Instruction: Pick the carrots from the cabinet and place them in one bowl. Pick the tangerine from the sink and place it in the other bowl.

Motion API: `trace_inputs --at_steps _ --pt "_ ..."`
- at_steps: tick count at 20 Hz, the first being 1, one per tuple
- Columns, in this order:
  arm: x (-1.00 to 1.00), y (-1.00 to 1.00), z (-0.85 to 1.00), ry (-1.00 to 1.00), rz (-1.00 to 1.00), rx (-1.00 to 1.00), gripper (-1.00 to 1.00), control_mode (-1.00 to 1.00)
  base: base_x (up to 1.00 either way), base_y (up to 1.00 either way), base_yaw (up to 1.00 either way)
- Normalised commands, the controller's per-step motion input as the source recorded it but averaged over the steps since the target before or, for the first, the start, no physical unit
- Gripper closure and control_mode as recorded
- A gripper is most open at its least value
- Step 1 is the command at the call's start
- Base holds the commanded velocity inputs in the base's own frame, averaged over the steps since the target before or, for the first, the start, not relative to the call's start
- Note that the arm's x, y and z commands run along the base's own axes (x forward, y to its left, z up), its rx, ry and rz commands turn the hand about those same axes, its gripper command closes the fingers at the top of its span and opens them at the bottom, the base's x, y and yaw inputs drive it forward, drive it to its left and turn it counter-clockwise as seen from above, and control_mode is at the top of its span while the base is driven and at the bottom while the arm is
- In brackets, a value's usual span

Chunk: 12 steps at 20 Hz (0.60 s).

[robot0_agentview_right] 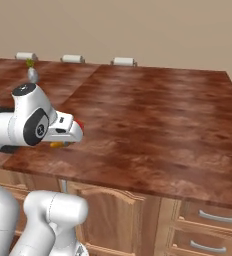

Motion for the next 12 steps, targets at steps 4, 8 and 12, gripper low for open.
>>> trace_inputs --at_steps 4,8,12 --pt "0.0 0.0 0.0 0.0 0.0 0.0 1.0 1.0 0.13 0.41 -0.03" --pt "0.0 0.0 0.0 0.0 0.0 0.0 1.0 1.0 0.04 0.5 -0.11" --pt "0.0 0.0 0.0 0.0 0.0 0.0 1.0 1.0 0.08 0.49 -0.12"
